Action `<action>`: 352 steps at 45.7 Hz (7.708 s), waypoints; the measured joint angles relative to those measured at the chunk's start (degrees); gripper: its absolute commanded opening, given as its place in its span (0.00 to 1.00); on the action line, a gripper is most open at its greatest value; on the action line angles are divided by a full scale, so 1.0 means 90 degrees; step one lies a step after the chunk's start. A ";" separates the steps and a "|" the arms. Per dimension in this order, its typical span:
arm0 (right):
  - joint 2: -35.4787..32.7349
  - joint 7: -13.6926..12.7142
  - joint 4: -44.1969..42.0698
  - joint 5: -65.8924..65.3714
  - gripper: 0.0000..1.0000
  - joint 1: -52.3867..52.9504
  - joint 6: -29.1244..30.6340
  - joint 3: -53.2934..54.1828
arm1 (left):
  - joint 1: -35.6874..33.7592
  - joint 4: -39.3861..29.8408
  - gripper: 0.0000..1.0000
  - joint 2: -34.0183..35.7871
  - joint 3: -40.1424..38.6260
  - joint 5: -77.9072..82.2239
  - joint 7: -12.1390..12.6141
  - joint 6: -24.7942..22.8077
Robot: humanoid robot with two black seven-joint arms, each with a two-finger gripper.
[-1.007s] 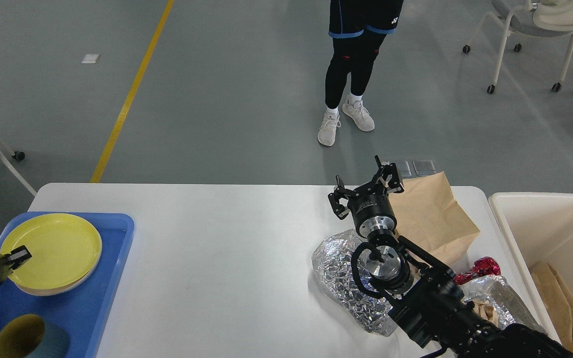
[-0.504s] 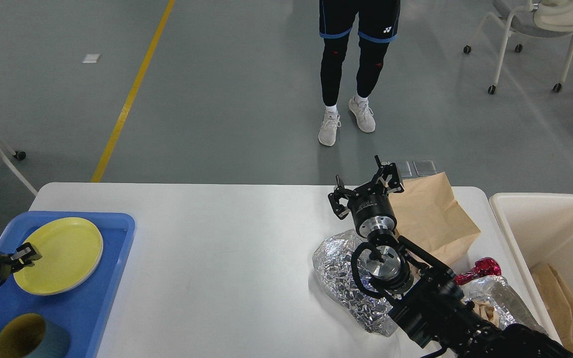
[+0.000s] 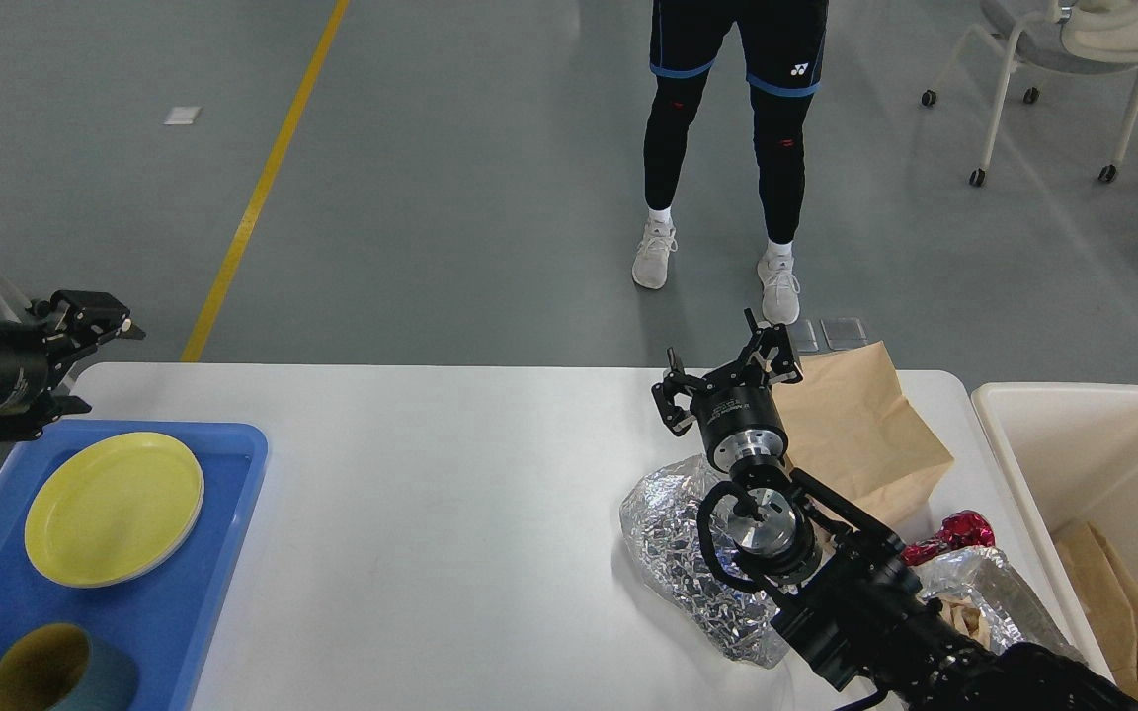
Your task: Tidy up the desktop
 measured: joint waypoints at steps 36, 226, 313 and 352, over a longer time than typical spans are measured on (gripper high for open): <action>0.0000 0.0000 -0.0009 0.0001 1.00 -0.0007 -0.0004 0.0001 | 0.2058 0.2546 0.97 -0.3279 -0.6608 -0.1899 -0.0349 -0.0431; -0.1031 -0.2322 0.7025 0.2219 1.00 1.0900 0.1770 -1.4406 | 0.4034 0.3673 0.97 -0.5222 -0.8108 -0.1362 -0.3571 -0.1944; -0.2674 -0.2361 0.0875 0.4240 0.00 0.3469 -0.0371 -1.3152 | 0.4072 0.3671 0.97 -0.5212 -0.8108 -0.1362 -0.3571 -0.1951; -0.4538 -0.2071 0.1861 0.0600 0.00 0.7405 0.3199 -1.3647 | 0.4072 0.3671 0.97 -0.5213 -0.8108 -0.1362 -0.3571 -0.1954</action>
